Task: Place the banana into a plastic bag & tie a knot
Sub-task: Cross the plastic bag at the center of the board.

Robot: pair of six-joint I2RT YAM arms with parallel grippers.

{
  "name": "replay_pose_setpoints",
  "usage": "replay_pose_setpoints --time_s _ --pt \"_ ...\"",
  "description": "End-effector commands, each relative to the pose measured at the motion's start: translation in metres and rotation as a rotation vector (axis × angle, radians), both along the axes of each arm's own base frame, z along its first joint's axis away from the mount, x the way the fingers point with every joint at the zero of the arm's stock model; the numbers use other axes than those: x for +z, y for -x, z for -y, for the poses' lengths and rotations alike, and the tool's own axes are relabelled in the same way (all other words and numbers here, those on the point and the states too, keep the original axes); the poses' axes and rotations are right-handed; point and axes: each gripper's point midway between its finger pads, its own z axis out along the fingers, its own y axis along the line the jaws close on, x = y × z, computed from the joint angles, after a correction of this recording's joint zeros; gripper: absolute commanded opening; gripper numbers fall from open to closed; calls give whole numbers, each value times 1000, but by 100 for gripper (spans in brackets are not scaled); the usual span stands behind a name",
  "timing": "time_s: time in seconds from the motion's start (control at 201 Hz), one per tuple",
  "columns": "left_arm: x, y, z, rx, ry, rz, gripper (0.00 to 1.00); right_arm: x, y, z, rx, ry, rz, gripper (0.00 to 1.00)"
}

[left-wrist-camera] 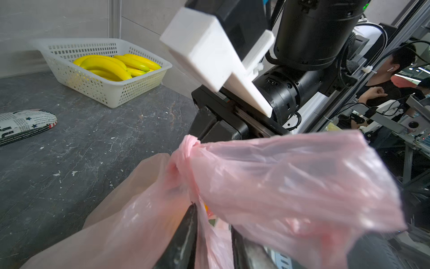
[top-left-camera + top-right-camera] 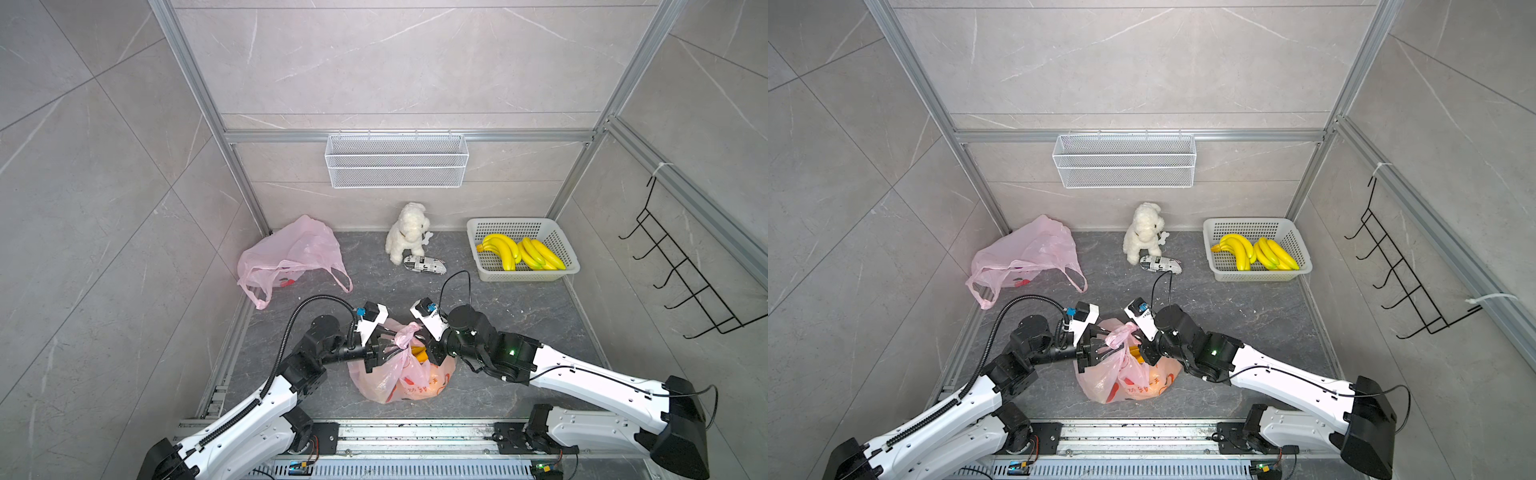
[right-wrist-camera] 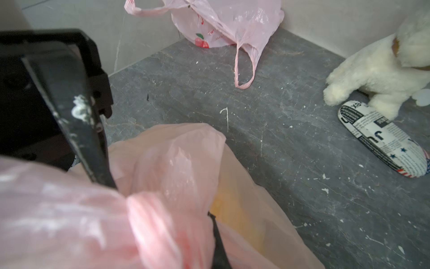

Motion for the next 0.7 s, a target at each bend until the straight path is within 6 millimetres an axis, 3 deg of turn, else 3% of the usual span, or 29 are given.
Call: replay_pose_setpoints --time_s 0.0,0.194,0.363,0.483,0.692 --pt "-7 -7 -3 60 -16 -50 28 21 -12 -4 -69 -123 26 0" --pt "-15 -14 -3 96 0 -97 22 33 -15 -5 -95 -209 16 0" --pt "-15 -9 19 31 29 -116 17 42 -24 1 -119 -343 -47 0" --pt "-15 -11 40 29 30 -81 20 49 -34 10 -126 -432 -94 0" --pt "-6 -38 60 91 42 -82 26 50 -44 21 -129 -435 -107 0"
